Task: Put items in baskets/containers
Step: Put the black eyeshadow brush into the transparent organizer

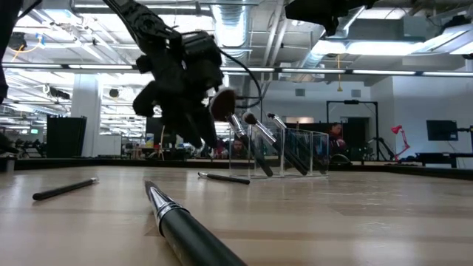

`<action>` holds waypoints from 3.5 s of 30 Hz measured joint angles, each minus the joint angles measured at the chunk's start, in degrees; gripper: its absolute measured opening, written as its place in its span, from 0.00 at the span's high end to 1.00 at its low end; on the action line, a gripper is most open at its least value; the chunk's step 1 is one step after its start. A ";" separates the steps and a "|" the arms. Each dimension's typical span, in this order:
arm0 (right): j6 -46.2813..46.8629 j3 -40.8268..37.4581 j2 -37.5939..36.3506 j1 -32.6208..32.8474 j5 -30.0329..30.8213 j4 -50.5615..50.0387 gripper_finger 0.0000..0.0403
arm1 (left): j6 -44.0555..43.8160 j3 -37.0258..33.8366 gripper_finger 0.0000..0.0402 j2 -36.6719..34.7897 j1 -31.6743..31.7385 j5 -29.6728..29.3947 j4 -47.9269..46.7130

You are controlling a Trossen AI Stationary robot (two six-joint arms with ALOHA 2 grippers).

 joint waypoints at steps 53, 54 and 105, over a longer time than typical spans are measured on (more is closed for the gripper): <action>-0.06 0.00 0.00 0.02 -0.20 0.74 0.84 | 0.83 0.04 0.95 7.33 -1.11 -4.50 2.89; -0.06 0.00 0.00 0.02 -0.20 0.74 0.84 | 0.83 0.01 0.95 7.05 -1.11 -4.69 2.70; 10.17 19.93 29.97 -1.29 -6.90 -1.14 0.84 | 17.71 0.02 0.96 -30.52 -17.88 -46.00 -18.26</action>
